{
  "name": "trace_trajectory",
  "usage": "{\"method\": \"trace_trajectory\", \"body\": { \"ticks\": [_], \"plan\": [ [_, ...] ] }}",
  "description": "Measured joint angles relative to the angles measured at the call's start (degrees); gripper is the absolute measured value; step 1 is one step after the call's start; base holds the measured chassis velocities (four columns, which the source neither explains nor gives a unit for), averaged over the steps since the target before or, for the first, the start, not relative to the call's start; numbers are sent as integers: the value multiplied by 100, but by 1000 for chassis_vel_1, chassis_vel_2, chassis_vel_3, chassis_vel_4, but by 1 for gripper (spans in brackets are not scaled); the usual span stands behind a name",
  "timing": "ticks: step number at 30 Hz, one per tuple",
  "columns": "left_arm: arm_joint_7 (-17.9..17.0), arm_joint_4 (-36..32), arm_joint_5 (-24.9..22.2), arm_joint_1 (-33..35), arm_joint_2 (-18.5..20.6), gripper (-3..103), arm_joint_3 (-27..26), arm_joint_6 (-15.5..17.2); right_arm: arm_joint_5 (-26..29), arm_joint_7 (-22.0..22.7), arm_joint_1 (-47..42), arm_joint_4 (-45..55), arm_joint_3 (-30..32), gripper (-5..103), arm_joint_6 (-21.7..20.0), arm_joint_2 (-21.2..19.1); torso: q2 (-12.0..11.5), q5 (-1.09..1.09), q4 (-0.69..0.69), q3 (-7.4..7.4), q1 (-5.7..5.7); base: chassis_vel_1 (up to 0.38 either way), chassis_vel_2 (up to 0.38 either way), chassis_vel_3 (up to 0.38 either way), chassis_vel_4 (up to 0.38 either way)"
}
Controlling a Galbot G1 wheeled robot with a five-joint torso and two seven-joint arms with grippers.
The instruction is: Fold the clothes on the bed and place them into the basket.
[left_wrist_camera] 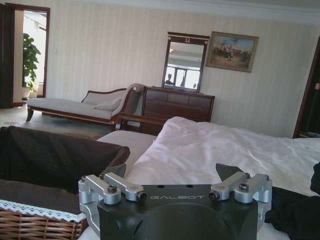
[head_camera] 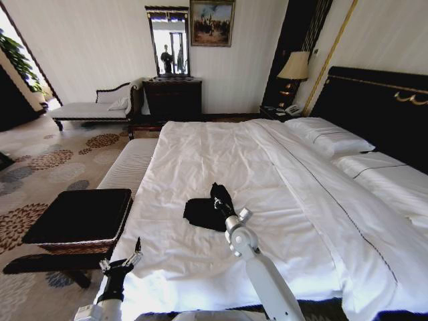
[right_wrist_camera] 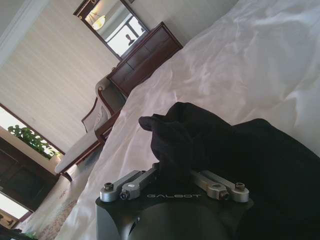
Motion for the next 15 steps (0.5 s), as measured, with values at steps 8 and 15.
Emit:
{"method": "trace_trajectory", "body": {
  "ticks": [8, 15],
  "plan": [
    [-23, 0, -31, 4, -7, 100, -34, 23, -337, -93, -44, -12, -207, 24, 2, 19, 0, -1, -1, 0, 0, 0, 0, 0, 0],
    [-28, -38, -3, 58, -27, 100, -92, 22, -764, -270, -70, 198, -745, 46, 12, -27, 0, -1, 0, -1, 0, 0, 0, 0, 0]
  ]
}}
